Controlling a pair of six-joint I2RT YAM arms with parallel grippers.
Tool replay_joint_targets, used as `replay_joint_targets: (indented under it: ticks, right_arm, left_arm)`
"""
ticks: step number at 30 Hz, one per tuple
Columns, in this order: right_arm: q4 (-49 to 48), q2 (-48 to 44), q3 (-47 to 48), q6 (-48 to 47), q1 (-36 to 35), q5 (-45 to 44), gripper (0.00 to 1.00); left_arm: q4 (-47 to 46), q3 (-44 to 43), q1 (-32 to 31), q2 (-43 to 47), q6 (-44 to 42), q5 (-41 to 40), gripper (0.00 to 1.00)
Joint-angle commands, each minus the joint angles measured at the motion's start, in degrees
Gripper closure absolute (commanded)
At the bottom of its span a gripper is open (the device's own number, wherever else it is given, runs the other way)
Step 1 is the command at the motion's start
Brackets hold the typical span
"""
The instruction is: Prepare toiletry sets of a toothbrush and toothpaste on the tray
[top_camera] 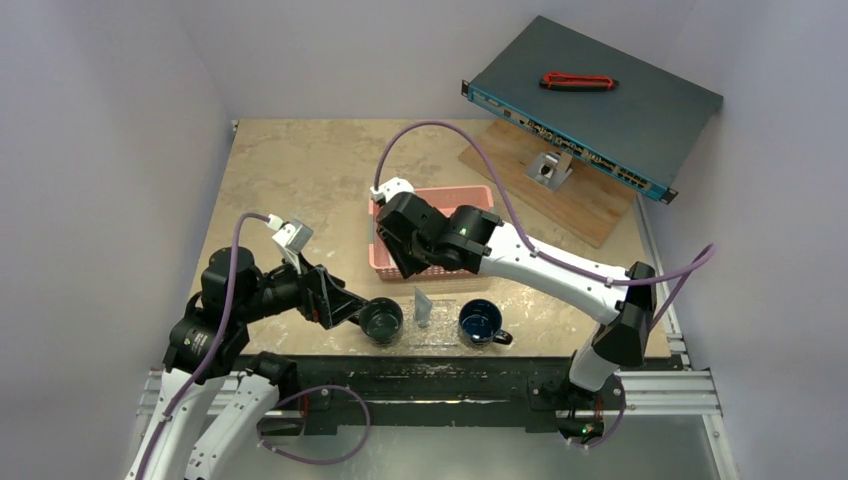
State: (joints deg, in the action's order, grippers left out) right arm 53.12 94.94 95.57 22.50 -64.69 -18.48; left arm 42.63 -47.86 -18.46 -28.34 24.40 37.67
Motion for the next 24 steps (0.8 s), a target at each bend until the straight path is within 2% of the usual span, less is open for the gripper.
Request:
replay_joint_targets:
  ticks: [1,14,24]
  right_arm:
    - [-4.7,-0.2,3.8,-1.9,4.2,0.8,0.56]
    - [-13.9,11.1,6.4,-2.5,13.6,8.3,0.54]
    - [-16.2,21.5,9.0,-2.5,17.0,12.5,0.54]
  left_arm:
    - [-0.4,0.6,-0.2,0.2,-1.0,-0.6,0.05]
    - [0.1,0.7,-0.2,0.6,-0.9,-2.7,0.05]
    - [0.3,0.7,-0.2,0.6,-0.9,-3.1,0.05]
